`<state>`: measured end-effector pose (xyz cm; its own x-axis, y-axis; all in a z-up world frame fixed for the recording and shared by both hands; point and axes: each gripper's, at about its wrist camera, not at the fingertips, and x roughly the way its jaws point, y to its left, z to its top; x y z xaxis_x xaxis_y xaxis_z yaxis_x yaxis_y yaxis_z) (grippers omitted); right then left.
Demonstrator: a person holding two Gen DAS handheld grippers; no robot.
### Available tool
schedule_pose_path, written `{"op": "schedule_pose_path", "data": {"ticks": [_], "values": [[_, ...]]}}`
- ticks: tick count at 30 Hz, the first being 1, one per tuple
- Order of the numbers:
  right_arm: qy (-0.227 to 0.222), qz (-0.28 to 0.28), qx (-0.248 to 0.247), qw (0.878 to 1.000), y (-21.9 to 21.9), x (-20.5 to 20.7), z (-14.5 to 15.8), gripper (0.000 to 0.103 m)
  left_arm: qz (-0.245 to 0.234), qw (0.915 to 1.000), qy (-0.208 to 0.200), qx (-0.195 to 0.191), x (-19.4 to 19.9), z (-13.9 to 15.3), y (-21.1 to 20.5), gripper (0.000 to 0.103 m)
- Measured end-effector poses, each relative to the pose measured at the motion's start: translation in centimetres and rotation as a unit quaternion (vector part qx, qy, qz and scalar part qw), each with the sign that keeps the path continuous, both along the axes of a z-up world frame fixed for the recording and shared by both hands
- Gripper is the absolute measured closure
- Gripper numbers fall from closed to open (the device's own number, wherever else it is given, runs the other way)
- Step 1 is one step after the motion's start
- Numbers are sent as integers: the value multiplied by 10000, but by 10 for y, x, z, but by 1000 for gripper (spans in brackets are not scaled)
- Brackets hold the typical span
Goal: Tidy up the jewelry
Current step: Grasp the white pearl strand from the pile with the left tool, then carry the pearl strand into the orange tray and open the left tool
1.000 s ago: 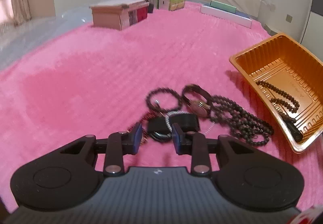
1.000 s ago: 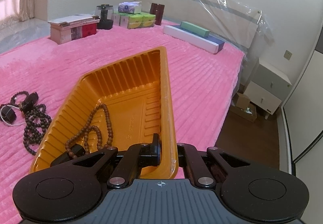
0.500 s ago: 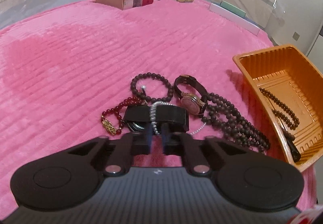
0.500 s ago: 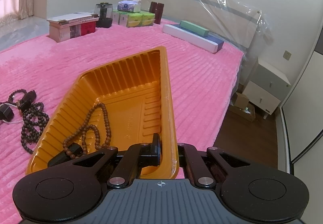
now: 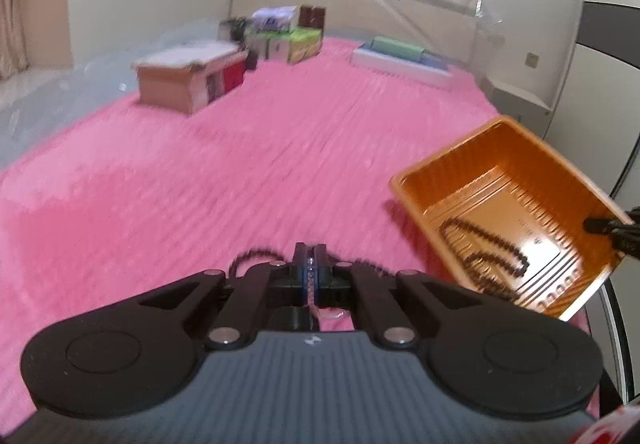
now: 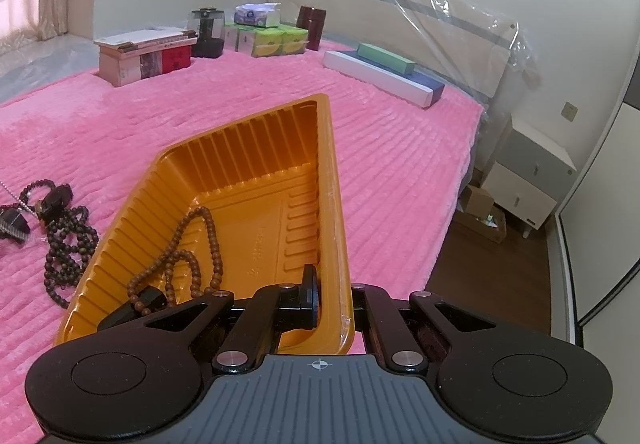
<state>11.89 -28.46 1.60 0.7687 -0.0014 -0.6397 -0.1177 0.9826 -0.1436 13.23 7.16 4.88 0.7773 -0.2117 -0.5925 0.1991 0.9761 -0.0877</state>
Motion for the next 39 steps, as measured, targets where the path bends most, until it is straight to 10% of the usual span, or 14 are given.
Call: {"op": "schedule_pose_path", "data": {"ticks": [22,39], "values": [[-56,33,10,10000,1,-3,4,99,-820,9875,-1302,350,-5,119,-43,101],[-65,44,11,10000,0,-2,4,99,-1709,9740,-1448,331,9,143,-107,101]]}}
